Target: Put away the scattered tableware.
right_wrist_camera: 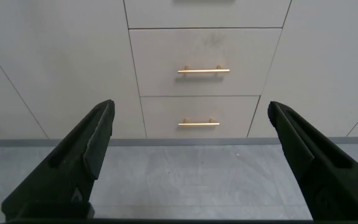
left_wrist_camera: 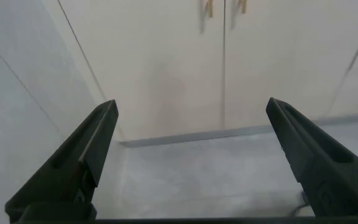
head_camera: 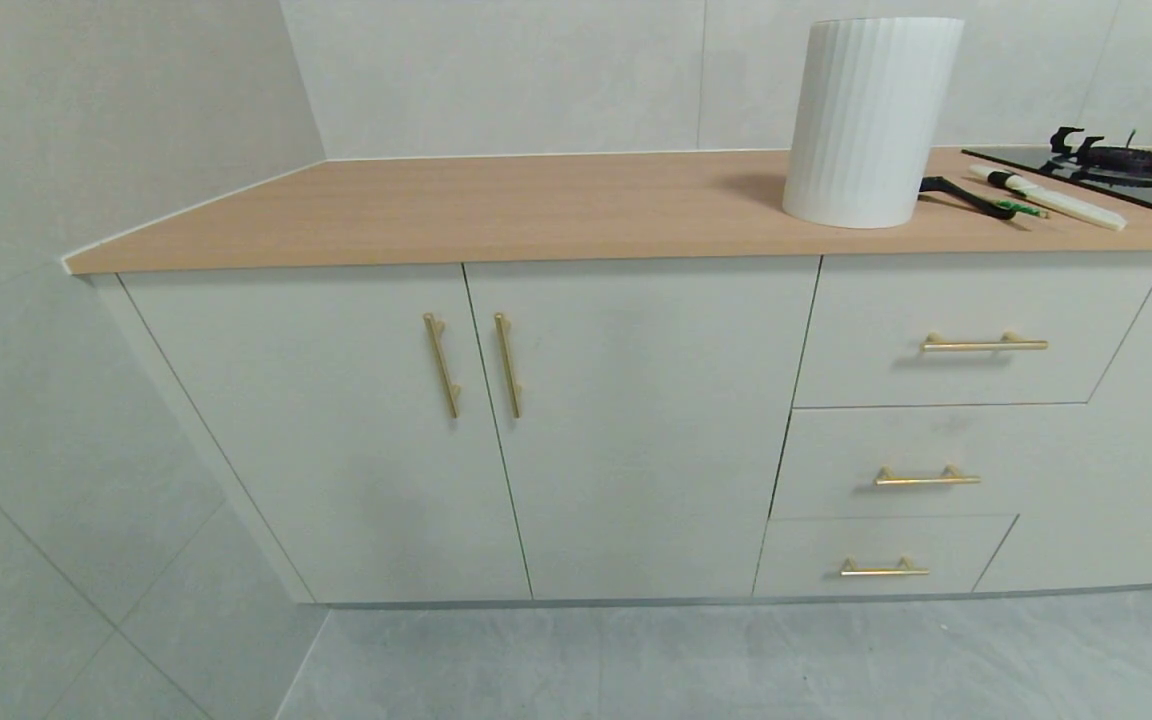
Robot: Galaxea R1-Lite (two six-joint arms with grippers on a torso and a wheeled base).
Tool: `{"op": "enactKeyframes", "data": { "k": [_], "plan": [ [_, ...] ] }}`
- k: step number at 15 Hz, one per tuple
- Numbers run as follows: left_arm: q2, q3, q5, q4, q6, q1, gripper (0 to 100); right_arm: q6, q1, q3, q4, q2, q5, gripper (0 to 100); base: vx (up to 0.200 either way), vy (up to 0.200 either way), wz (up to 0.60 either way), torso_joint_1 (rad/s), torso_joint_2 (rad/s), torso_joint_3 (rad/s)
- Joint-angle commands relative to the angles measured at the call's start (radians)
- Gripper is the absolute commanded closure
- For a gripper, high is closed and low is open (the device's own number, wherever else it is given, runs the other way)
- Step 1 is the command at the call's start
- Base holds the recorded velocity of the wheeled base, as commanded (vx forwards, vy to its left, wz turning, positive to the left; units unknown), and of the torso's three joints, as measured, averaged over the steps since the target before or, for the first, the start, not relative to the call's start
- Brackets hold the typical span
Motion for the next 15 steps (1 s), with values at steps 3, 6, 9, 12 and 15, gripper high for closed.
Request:
{"op": "enactKeyframes", "data": {
  "k": [3, 6, 9, 12, 15],
  "plan": [
    [0.001, 0.000, 0.000, 0.001, 0.000, 0.000, 0, -0.001, 0.000, 0.000, 0.000, 0.002, 0.000, 0, 0.000, 0.000, 0.00, 0.000, 0.00, 0.000],
    [0.001, 0.000, 0.000, 0.001, 0.000, 0.000, 0, -0.001, 0.000, 0.000, 0.000, 0.002, 0.000, 0, 0.000, 0.000, 0.00, 0.000, 0.00, 0.000],
    [0.001, 0.000, 0.000, -0.001, 0.000, 0.000, 0, -0.001, 0.000, 0.000, 0.000, 0.002, 0.000, 0, 0.000, 0.000, 0.00, 0.000, 0.00, 0.000],
    [0.001, 0.000, 0.000, -0.001, 0.000, 0.000, 0, 0.001, 0.000, 0.000, 0.000, 0.002, 0.000, 0, 0.000, -0.133, 0.00, 0.003, 0.00, 0.003],
    [0.001, 0.000, 0.000, -0.001, 0.000, 0.000, 0, 0.001, 0.000, 0.000, -0.001, 0.002, 0.000, 0, 0.000, -0.200, 0.00, 0.004, 0.01, -0.001]
  ]
}}
